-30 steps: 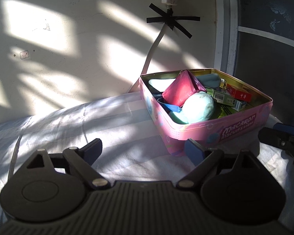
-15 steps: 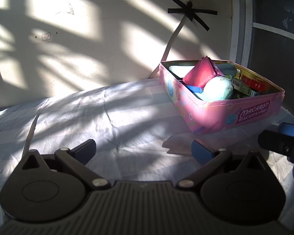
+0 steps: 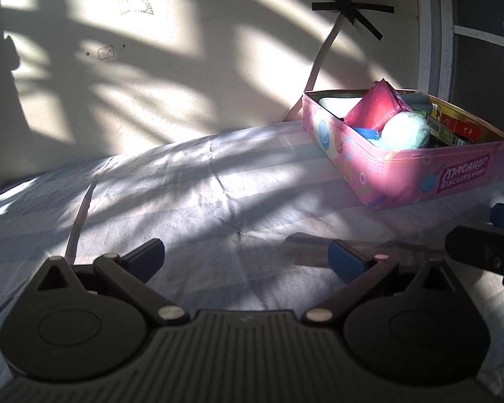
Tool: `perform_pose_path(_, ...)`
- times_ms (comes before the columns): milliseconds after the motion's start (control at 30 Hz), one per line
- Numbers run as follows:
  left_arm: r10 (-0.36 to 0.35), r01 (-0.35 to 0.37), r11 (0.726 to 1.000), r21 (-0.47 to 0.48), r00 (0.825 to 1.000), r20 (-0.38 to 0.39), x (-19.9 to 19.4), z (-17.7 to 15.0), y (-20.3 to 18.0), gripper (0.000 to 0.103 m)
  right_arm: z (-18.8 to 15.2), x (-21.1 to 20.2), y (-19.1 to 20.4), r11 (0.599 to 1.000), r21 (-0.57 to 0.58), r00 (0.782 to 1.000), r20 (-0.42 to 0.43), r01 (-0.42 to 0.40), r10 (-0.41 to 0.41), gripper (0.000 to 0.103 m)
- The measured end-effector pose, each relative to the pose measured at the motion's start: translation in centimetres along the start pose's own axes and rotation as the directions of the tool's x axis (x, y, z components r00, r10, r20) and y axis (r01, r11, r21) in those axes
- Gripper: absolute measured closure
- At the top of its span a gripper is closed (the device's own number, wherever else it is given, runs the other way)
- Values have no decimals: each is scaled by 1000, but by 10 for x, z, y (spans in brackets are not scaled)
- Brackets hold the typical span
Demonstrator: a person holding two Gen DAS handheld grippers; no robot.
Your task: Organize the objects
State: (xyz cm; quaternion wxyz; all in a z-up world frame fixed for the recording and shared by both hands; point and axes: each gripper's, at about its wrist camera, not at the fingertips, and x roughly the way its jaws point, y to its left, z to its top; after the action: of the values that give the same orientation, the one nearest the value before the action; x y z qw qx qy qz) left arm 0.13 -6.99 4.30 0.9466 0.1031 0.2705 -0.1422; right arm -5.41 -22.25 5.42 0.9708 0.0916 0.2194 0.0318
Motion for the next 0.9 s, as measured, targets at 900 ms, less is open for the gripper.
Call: perform_pose_path(900,-10,11,1000,28,999,-37,1,-9,-1,0,-7,8,-1,999,34,999,-36,7,-6,25)
